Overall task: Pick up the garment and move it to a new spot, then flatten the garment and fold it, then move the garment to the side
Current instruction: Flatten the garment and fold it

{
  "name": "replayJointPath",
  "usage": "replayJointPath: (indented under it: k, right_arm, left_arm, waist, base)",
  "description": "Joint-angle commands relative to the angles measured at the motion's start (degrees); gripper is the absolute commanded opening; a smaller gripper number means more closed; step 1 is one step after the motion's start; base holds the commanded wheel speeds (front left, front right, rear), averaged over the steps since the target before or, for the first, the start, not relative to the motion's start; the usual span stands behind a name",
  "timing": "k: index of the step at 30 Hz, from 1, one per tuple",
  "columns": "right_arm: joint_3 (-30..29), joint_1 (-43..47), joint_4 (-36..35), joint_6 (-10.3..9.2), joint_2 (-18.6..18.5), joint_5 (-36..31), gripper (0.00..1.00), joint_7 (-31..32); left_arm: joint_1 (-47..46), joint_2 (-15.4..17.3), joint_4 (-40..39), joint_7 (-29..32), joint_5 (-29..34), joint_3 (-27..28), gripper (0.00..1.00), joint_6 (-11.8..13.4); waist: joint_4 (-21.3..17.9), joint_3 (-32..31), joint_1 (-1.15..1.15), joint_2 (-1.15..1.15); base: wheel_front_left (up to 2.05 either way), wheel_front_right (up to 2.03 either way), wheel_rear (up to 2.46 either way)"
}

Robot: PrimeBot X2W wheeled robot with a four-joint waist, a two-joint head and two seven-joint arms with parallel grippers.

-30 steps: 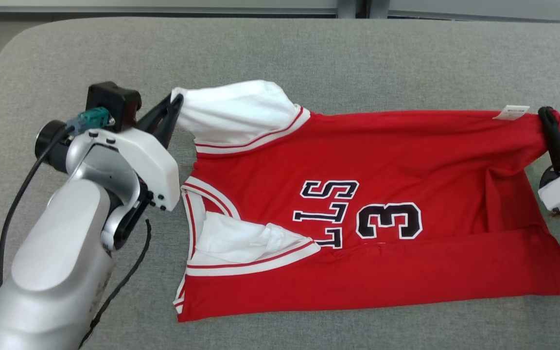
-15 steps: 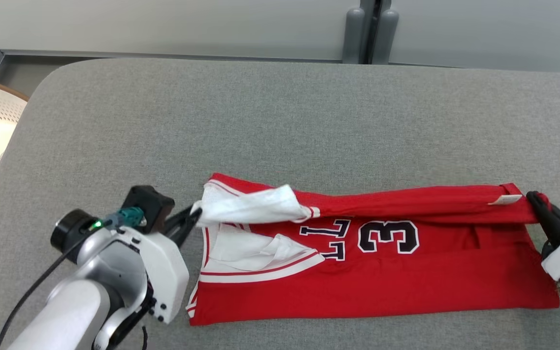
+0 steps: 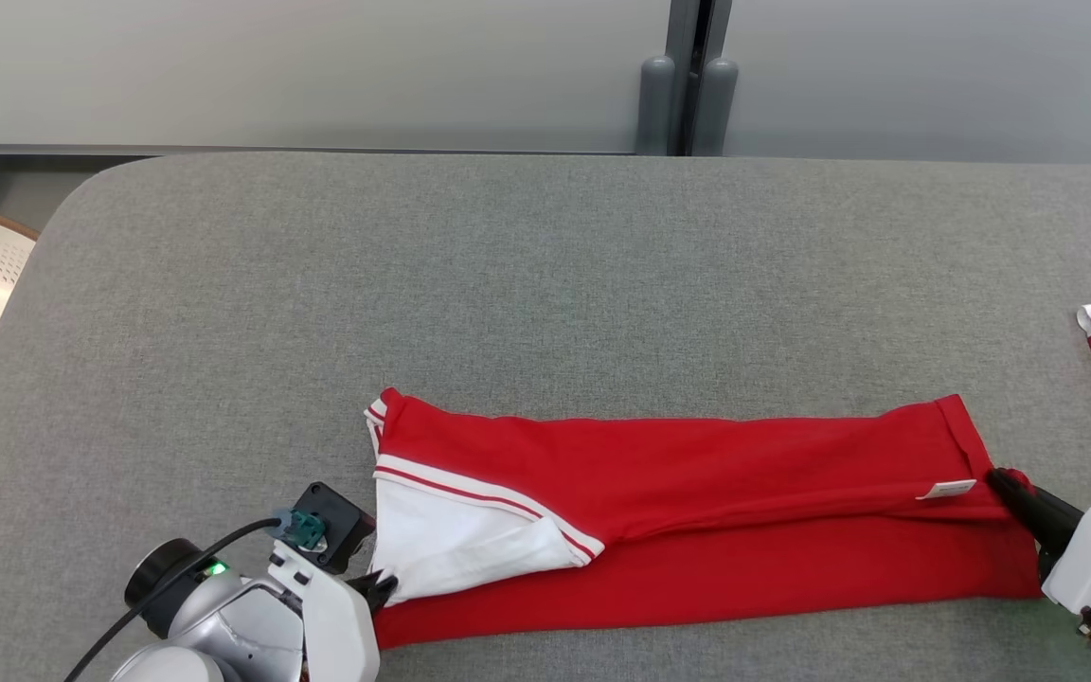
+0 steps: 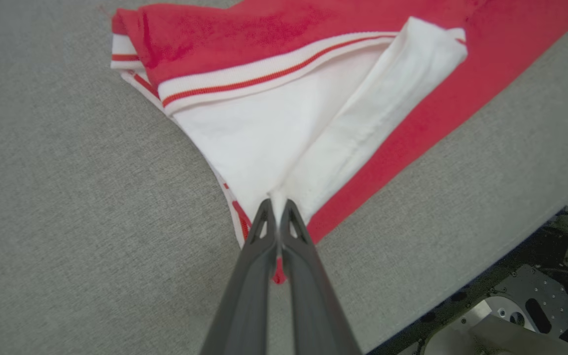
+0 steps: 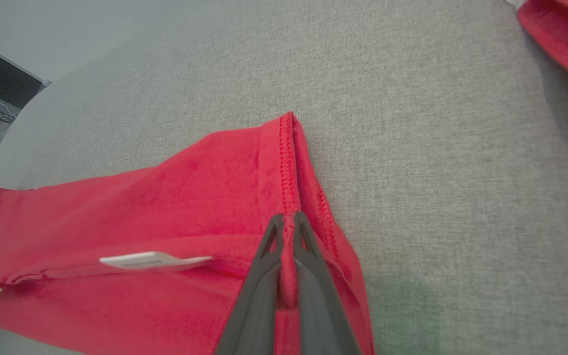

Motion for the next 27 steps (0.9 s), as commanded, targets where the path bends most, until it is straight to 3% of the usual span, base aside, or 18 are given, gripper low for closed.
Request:
replayJointPath:
  k: [1,9,10,11,12,19,24,27]
  right_arm:
    - [-0.1,0.8,-0.1,-0.11,-0.4,0.5,0.00,0.5]
    - [0.7,1.9,0.8,-0.11,0.0,0.5,0.00,3.7]
    - [0.7,2.1,0.9,-0.11,0.2,0.7,0.02,4.0]
    - [0.7,2.0,0.8,-0.11,0.3,0.7,0.35,4.3]
    - [0.4,2.1,1.2,-0.11,0.4,0.9,1.00,4.4]
    - [-1.7,0.8,-0.9,-0.07,0.5,-0.3,1.00,0.3]
    - [-4.8,0.4,-4.2,-0.08,0.2,-4.2,1.00,-11.1]
    - [-5.2,0.2,-5.3,-0.08,0.8,-9.1,1.00,-17.9]
  left_arm:
    - [0.7,0.1,-0.1,0.4,-0.6,0.0,0.00,0.1]
    - [0.9,0.2,0.9,0.6,1.4,-2.0,0.00,-0.1]
    - [0.8,-0.2,1.2,0.0,1.8,-2.1,0.39,0.3]
    - [0.7,-0.3,1.6,-0.8,2.4,-2.2,0.83,0.5]
    - [0.9,-0.4,2.2,-1.5,2.9,-2.5,1.00,0.6]
    - [1.4,-2.5,4.4,-6.4,3.2,-0.9,1.00,3.0]
    - [-1.4,-7.8,4.6,-19.3,3.5,6.3,1.00,9.6]
    - [-2.3,-12.0,5.6,-28.0,1.8,10.8,1.00,12.3]
  waist:
    - [-0.2,-0.2,0.00,0.00]
    - [-0.7,-0.9,0.00,0.00]
    - [-0.7,-0.9,0.00,0.00]
    - [-0.8,-1.0,0.00,0.00]
    - [-0.8,-1.1,0.00,0.00]
    - [-1.0,-1.5,0.00,0.00]
    - [-0.9,-1.9,0.00,0.00]
    - [-0.8,-2.2,0.00,0.00]
  base:
    - [0.00,0.00,0.00]
    - [0.00,0.00,0.00]
    - [0.00,0.00,0.00]
    - [0.00,0.00,0.00]
    - [0.00,0.00,0.00]
    - [0.00,0.00,0.00]
    - [0.00,0.00,0.00]
    - [0.00,0.00,0.00]
